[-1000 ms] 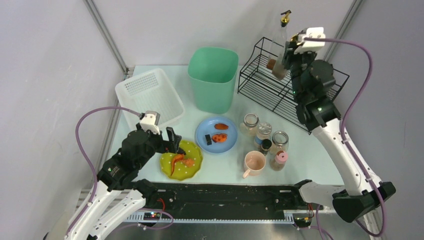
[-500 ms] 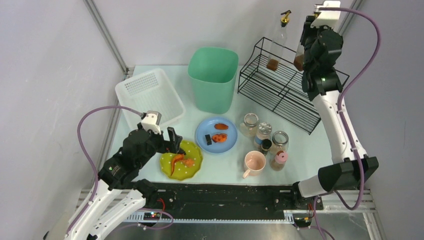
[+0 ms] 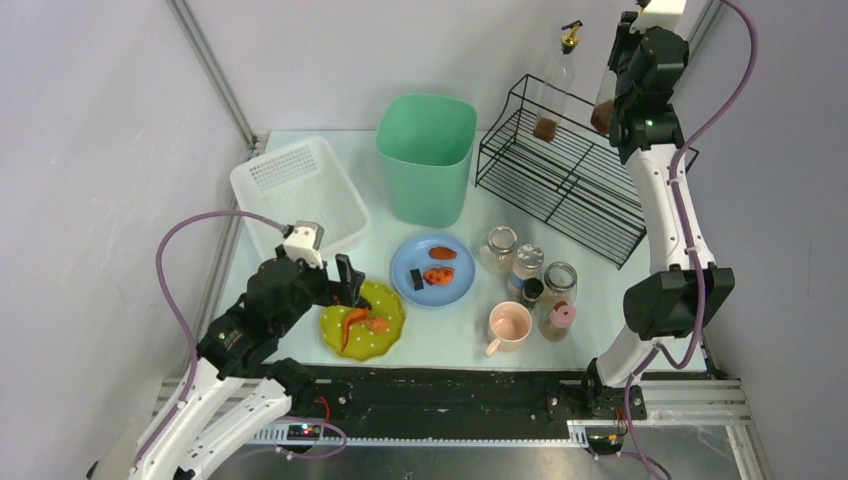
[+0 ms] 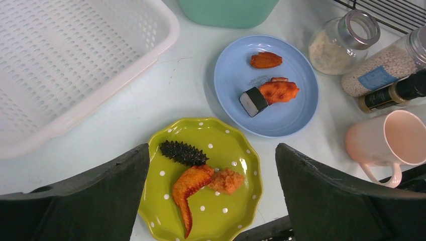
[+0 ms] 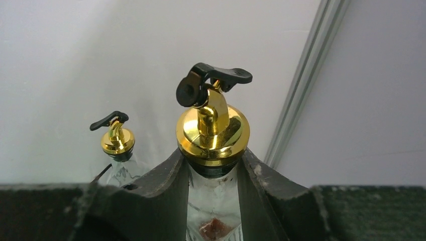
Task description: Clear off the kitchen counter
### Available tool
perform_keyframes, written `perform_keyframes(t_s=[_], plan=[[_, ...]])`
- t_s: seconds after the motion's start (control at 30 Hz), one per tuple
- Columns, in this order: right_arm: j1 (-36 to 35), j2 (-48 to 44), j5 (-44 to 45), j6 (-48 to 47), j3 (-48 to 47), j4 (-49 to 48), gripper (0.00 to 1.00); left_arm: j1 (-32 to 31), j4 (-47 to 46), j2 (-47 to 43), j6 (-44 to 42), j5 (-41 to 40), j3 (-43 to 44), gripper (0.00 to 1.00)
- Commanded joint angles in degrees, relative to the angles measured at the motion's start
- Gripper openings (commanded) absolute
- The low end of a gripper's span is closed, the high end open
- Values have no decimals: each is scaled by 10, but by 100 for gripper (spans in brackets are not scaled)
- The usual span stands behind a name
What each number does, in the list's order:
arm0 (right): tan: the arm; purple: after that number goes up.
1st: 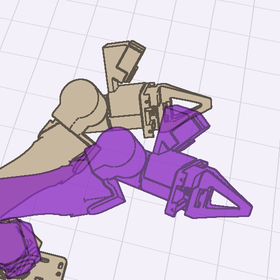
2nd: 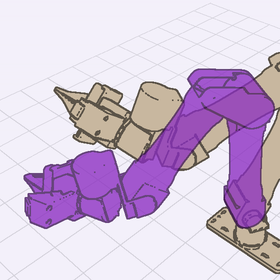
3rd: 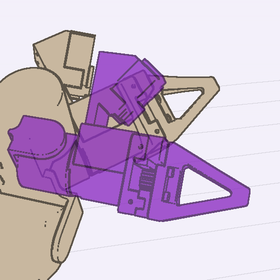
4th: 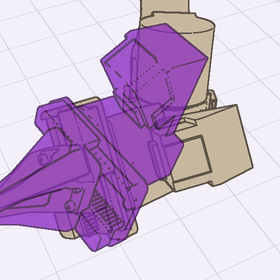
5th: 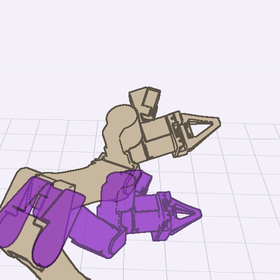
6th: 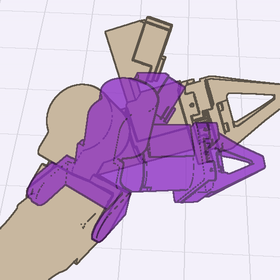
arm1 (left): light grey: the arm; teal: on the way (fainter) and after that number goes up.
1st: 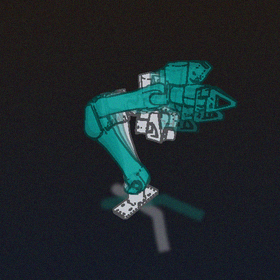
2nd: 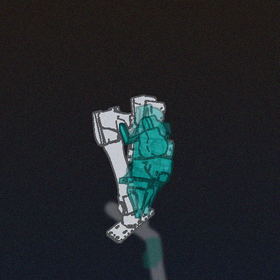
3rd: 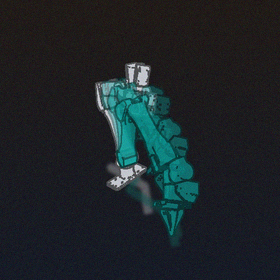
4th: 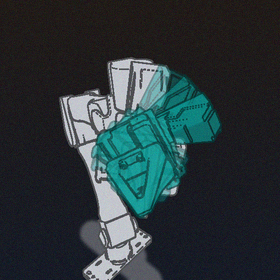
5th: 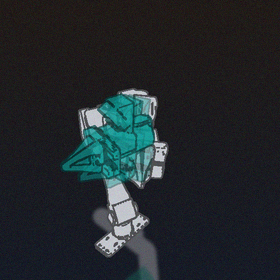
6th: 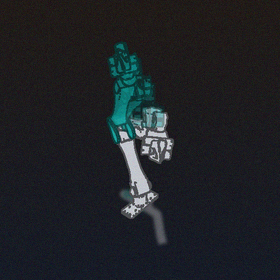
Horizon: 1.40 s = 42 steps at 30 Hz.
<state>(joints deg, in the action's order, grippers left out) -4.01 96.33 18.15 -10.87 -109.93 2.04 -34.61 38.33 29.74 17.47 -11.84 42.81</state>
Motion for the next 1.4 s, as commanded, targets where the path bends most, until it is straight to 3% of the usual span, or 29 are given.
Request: perform_keyframes(t_s=[0.0, 0.57, 0.9, 1.37], plan=[[5, 5, -19, 19, -66, -40, 0, 0, -5, 8, -15, -2, 4, 98], [-4, 64, -10, 31, -76, -23, 0, 1, -6, 15, -17, -2, 4, 98], [-3, 101, 19, 9, -155, -4, 0, 1, -5, 16, -17, -5, 4, 98], [-4, 117, 20, 11, -151, 4, 0, 2, -5, 21, -17, -5, 4, 98]])
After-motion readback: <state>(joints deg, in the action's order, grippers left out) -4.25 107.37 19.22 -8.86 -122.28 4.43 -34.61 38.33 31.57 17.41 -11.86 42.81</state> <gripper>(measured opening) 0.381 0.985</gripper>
